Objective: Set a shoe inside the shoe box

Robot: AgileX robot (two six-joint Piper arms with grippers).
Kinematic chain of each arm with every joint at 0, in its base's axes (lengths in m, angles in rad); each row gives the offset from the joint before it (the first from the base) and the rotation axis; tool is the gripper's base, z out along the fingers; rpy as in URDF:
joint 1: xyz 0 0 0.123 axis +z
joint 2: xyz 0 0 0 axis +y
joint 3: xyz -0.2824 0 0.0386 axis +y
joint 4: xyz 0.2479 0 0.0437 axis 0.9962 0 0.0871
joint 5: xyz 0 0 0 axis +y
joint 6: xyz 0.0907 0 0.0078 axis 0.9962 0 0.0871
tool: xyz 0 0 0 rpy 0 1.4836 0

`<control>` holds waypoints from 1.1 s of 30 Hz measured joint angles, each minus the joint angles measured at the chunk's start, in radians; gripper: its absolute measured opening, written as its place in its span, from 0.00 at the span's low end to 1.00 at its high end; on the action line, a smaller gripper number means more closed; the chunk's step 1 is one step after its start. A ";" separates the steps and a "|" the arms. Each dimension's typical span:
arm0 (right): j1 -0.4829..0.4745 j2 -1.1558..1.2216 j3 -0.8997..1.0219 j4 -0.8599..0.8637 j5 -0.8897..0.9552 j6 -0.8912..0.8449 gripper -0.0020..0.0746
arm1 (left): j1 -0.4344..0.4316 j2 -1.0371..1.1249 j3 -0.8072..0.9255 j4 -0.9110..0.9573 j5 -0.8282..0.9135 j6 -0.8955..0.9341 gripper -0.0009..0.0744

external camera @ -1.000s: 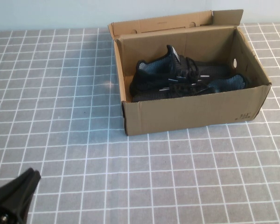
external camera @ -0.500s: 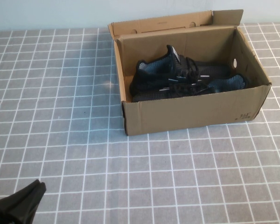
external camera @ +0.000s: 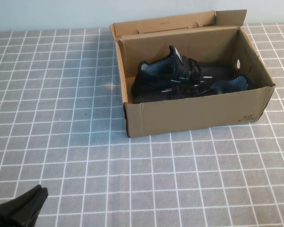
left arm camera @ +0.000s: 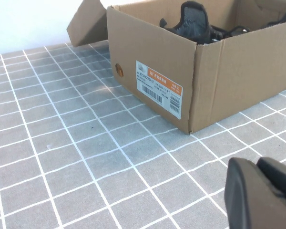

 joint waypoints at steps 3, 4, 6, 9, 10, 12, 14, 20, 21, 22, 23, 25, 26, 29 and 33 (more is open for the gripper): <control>-0.070 -0.045 0.000 0.000 -0.006 0.000 0.01 | 0.000 0.000 0.000 0.000 0.000 0.000 0.01; -0.093 -0.057 0.000 0.000 -0.006 0.000 0.01 | 0.000 0.000 0.000 0.000 0.000 0.000 0.01; -0.119 -0.064 0.000 0.000 0.005 0.000 0.01 | 0.000 0.000 0.000 0.000 0.000 0.000 0.01; -0.129 -0.064 0.000 0.000 0.047 0.000 0.01 | 0.000 0.000 0.000 0.000 0.000 0.000 0.01; -0.129 -0.064 0.000 0.000 0.062 0.000 0.01 | 0.000 0.000 0.000 0.000 0.000 0.000 0.01; -0.129 -0.064 0.000 0.000 0.073 0.000 0.01 | 0.000 0.000 0.000 0.000 0.000 0.000 0.01; -0.129 -0.064 0.000 0.000 0.075 0.000 0.01 | 0.000 0.000 0.000 0.000 0.000 0.000 0.01; -0.129 -0.064 0.000 0.000 0.077 0.000 0.01 | 0.000 0.000 0.000 0.000 0.002 0.000 0.01; -0.129 -0.064 0.000 0.000 0.077 0.000 0.01 | 0.000 0.000 0.000 0.000 0.002 0.000 0.01; -0.129 -0.064 0.000 0.000 0.077 0.000 0.01 | 0.000 0.000 0.000 0.000 0.002 0.000 0.01; -0.129 -0.064 0.000 0.000 0.077 0.000 0.01 | 0.000 0.000 0.000 0.000 0.002 0.000 0.01; -0.129 -0.064 0.000 0.000 0.077 0.000 0.01 | 0.000 0.000 0.000 0.000 0.002 0.000 0.01; -0.129 -0.064 0.000 0.000 0.077 0.000 0.01 | 0.000 0.000 0.000 0.000 0.002 0.000 0.01; -0.129 -0.064 0.000 0.000 0.077 0.000 0.01 | 0.000 -0.002 0.000 0.000 0.002 0.000 0.01; -0.129 -0.064 0.000 0.000 0.078 0.000 0.01 | 0.000 -0.051 0.000 0.000 0.017 0.000 0.01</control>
